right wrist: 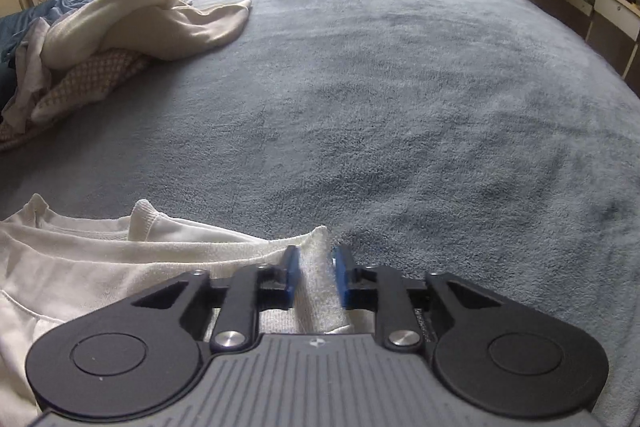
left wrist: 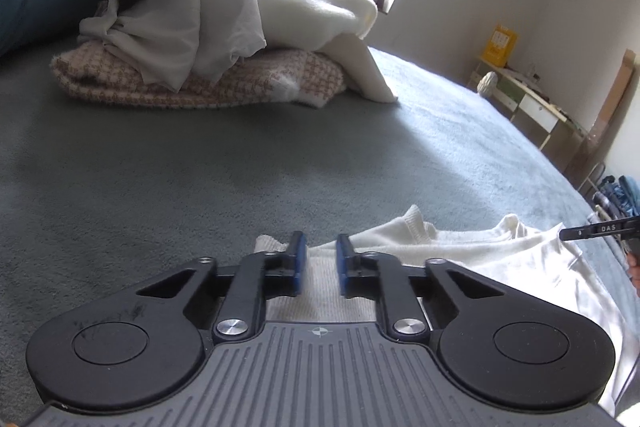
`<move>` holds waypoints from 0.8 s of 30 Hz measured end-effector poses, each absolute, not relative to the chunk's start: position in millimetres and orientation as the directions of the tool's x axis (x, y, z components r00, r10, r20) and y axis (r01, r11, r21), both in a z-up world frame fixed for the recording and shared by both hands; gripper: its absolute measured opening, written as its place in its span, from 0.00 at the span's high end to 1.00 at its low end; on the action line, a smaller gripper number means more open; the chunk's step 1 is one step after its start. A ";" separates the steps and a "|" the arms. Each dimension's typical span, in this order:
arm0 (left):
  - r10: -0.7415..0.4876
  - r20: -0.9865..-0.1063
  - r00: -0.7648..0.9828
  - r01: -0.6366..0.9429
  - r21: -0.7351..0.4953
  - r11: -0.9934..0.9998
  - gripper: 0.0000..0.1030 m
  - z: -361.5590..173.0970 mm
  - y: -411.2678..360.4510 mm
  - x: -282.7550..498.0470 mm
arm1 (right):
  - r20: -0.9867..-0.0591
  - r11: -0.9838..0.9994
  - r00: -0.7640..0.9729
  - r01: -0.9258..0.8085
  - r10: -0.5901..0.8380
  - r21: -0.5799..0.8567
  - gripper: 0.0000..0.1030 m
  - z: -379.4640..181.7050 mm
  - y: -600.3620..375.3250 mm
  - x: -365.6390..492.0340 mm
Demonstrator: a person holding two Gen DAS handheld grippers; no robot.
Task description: Fold clothes
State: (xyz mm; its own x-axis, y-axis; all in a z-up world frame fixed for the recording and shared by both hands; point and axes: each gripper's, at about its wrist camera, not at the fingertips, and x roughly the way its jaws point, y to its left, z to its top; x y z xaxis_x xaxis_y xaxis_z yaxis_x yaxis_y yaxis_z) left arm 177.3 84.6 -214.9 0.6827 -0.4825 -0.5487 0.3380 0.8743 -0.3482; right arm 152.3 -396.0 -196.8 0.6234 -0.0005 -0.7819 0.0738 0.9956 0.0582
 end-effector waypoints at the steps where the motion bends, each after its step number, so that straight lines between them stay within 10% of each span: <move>1: -0.485 -0.542 0.686 0.338 -0.353 0.872 0.96 -214.9 85.1 177.1 | -0.773 0.998 0.634 0.058 -0.007 0.038 0.95 -195.7 -393.3 149.6; 16: -0.524 -0.472 0.709 0.288 -0.485 0.826 1.00 -196.5 115.2 181.6 | -0.633 0.995 0.773 0.096 -0.054 0.031 0.97 -157.6 -388.7 132.2; 18: -0.523 -0.510 0.683 0.297 -0.461 0.836 0.92 -202.3 111.8 182.3 | -0.639 0.994 0.767 0.104 -0.058 0.035 0.97 -160.6 -389.0 132.2; 22: -0.477 -0.546 0.688 0.339 -0.340 0.877 0.44 -208.1 100.9 179.8 | -0.651 0.992 0.756 0.121 -0.065 0.042 0.97 -166.4 -389.7 132.2; 24: -0.454 -0.564 0.690 0.361 -0.276 0.891 0.41 -209.8 94.5 180.2 | -0.657 0.991 0.751 0.130 -0.068 0.046 0.97 -169.4 -390.0 132.2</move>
